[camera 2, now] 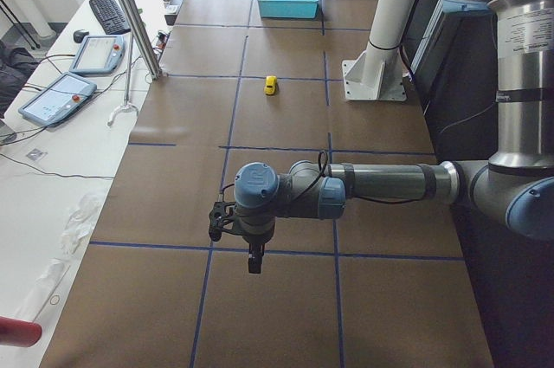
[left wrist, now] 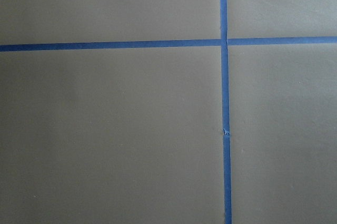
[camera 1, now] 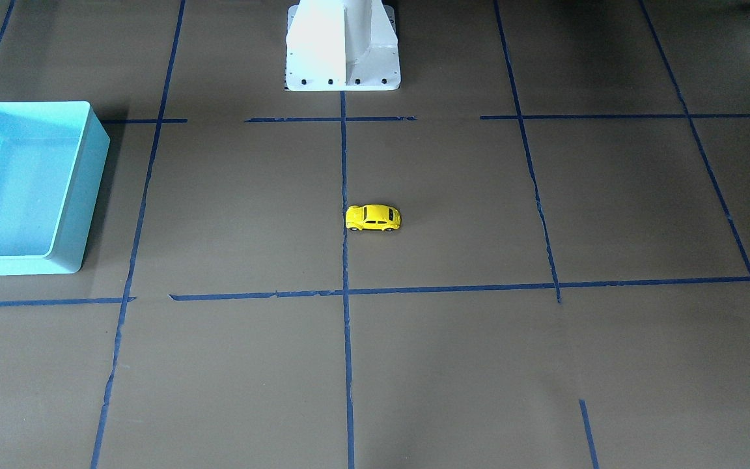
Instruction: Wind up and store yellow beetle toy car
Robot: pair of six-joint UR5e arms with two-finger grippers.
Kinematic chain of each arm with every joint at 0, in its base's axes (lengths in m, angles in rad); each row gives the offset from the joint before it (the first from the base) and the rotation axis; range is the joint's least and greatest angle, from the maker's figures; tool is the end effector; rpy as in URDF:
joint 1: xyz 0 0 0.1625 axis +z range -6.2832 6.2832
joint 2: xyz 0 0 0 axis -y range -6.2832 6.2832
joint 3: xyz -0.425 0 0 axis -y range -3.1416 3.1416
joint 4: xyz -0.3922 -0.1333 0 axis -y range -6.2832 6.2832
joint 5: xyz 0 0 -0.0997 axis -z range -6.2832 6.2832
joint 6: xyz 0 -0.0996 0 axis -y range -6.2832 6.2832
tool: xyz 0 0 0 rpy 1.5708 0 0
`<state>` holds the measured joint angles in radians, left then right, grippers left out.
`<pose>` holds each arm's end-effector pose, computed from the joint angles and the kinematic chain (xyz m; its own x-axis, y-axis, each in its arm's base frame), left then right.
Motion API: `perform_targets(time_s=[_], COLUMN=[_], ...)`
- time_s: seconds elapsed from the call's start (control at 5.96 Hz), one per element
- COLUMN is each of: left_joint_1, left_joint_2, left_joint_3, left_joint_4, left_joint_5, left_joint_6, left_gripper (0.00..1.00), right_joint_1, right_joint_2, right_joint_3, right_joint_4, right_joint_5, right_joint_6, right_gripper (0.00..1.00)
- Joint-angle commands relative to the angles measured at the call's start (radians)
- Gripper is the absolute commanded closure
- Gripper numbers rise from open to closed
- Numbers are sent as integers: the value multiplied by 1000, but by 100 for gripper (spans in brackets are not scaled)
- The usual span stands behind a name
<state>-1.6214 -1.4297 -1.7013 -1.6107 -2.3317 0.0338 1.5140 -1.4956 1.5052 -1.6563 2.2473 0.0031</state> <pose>-0.0865 -0.4304 0.6566 0.7256 0.0173 -0.6879 0.0261 0.9983 0.0526 0.0414 -0.5208 0.6675 0.7814 0.0062 0.6240 0.0542 0.9955 -0.0778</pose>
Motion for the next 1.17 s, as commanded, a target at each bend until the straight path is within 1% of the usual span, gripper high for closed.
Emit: perform_targets(time_s=[0.0,0.84,1.01], left_joint_1=[0,3,27], left_joint_2=[0,-5,-18], left_joint_3=[0,0,-6], left_joint_4=[0,3,15], left_joint_5=[2,2,2], left_joint_6=[0,0,0], left_gripper=[0,0,0], right_joint_1=[0,0,0], right_joint_2=[0,-2,0], right_joint_3=[0,-5,-16], right_joint_4=[1,0,1], right_joint_5=[0,-3,-6], right_joint_6=[0,0,0], right_gripper=[0,0,0])
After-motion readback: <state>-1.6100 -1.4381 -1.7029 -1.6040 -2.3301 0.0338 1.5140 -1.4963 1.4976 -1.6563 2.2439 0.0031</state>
